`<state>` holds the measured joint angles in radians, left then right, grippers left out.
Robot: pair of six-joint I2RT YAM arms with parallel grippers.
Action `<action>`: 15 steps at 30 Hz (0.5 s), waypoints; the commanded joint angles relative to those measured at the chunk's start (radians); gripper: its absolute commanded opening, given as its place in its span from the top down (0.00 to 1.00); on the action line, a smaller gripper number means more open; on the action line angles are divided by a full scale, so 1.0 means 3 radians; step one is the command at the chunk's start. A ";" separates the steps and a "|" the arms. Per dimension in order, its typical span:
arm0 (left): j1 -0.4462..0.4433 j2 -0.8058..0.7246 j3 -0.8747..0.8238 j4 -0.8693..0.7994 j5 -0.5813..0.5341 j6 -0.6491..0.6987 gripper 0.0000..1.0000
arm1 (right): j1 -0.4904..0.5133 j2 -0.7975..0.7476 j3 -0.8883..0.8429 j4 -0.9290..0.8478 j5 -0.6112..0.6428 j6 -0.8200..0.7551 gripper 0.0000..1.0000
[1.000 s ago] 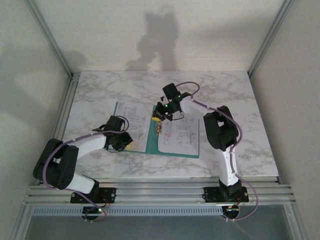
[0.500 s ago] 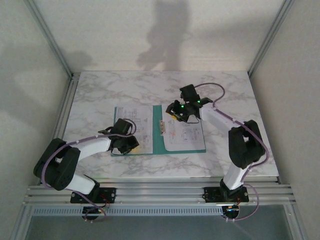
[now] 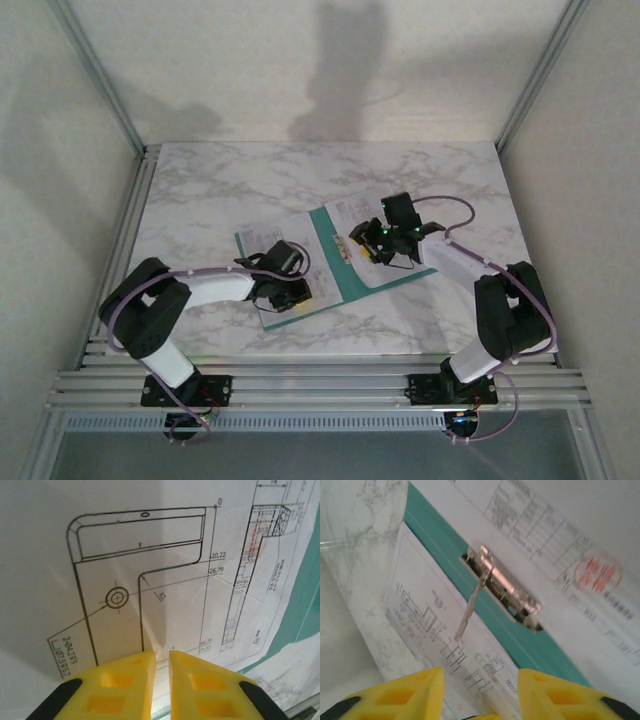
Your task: Put the files into the folder
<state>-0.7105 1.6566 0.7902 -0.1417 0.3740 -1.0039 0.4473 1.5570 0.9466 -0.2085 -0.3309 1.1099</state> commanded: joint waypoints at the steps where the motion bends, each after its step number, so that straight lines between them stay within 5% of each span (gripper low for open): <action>1: -0.0117 0.0312 0.0137 -0.0018 0.0002 -0.0021 0.84 | -0.0022 -0.0074 -0.0151 0.0331 -0.0079 0.0214 0.57; 15: -0.0239 0.0706 0.0582 -0.0090 -0.0069 0.0039 0.86 | -0.0220 0.0374 0.0047 0.0511 -0.0193 0.0292 0.59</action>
<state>-0.7708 1.8202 0.9668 -0.1127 0.3809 -0.9989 0.3882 1.6348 0.9173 -0.0639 -0.3565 1.1885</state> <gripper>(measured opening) 0.144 0.414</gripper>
